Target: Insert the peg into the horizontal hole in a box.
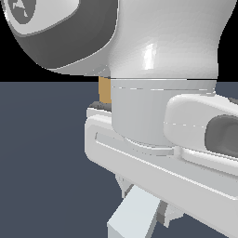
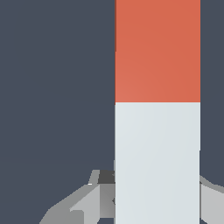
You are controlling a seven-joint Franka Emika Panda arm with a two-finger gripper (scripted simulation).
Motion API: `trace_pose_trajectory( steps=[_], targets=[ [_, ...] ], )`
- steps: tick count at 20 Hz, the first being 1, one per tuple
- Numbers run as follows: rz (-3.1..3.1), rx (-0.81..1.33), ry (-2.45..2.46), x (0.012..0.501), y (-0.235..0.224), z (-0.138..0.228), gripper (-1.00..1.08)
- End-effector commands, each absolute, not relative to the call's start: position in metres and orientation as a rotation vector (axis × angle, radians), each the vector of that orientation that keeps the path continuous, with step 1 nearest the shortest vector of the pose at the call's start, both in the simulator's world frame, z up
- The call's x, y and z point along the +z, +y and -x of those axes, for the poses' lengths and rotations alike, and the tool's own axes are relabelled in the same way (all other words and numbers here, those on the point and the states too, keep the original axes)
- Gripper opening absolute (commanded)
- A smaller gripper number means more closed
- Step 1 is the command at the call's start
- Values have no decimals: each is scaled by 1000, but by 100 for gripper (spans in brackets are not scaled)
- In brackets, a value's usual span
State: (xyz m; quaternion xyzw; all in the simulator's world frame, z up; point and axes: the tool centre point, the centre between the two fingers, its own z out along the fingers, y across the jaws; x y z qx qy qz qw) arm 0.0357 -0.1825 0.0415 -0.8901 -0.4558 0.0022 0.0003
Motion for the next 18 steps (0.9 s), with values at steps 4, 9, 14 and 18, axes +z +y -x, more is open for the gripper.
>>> trace_pose_trajectory(
  steps=[4,9,14,18],
  targets=[
    [2623,2,-1734,66,-128,-69,-100],
    [2442,2,-1980,85,-76,-87,-100],
    [2255,1,-2190,103,-25,-93,-100],
    [2142,1,-2300,113,4,-91,-100]
  ],
)
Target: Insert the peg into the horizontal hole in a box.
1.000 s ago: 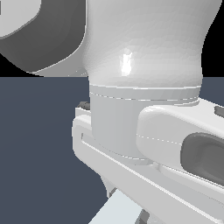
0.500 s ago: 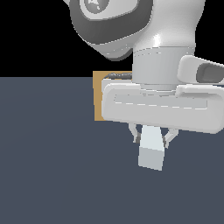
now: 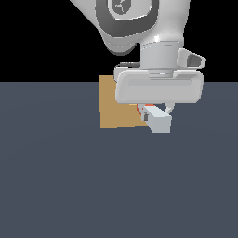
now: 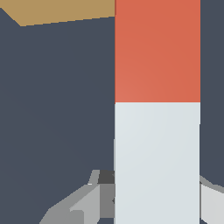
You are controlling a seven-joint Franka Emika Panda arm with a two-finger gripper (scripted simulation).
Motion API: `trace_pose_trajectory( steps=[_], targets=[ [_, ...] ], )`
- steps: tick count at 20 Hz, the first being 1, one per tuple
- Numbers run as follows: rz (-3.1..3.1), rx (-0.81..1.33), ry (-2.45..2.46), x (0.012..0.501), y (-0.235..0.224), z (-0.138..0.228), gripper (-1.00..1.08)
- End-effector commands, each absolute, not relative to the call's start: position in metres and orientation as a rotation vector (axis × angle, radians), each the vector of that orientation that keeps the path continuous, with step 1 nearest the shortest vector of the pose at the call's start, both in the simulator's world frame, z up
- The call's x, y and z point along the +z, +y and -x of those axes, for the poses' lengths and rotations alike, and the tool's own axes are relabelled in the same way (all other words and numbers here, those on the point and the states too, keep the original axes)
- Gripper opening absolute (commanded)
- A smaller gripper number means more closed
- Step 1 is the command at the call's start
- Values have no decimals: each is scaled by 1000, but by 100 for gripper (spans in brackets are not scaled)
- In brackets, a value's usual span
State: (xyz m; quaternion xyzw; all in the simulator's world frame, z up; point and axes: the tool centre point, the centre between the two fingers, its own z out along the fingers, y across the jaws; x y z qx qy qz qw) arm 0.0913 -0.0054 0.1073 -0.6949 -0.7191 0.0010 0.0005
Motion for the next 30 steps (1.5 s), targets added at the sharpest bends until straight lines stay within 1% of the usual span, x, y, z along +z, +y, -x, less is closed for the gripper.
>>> trace_pose_trajectory(
  steps=[1,6,21,26,30],
  targets=[
    [2121,1,-2319,114,9,-91,-100],
    [2064,0,-2369,119,23,-89,-100],
    [2060,2,-2371,119,26,-86,-100],
    [2060,2,-2372,119,50,-82,-100],
    [2060,0,-2373,120,85,-77,-100]
  ],
)
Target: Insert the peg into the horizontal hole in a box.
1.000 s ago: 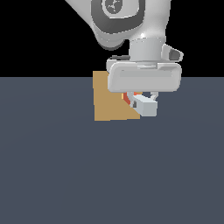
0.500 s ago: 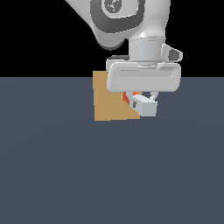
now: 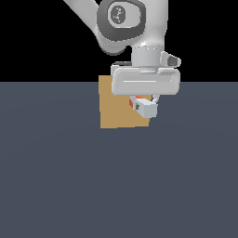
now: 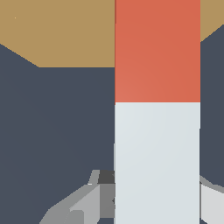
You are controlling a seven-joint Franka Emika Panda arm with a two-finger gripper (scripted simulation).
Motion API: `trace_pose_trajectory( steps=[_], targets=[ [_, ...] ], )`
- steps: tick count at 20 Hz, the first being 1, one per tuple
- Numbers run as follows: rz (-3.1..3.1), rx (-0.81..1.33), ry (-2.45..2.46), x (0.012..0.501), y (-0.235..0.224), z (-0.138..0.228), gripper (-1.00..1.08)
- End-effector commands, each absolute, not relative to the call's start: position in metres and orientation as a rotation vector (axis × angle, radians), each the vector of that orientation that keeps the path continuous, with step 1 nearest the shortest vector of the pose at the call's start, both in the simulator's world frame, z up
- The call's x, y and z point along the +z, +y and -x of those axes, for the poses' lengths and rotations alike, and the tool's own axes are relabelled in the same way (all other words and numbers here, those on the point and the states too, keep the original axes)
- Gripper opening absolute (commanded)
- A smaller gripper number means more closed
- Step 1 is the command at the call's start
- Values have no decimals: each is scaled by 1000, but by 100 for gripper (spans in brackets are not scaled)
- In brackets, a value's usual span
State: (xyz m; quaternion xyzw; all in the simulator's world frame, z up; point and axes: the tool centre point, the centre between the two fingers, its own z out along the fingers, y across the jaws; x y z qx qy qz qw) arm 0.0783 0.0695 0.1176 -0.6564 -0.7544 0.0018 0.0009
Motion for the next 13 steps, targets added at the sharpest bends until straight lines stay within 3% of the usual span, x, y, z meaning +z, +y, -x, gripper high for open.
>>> trace_pose_trajectory(
  steps=[1,7,13],
  targets=[
    [2060,0,-2373,120,94,-76,-100],
    [2061,-1,-2373,121,131,-70,-100],
    [2061,-1,-2373,121,138,-71,-100]
  ],
)
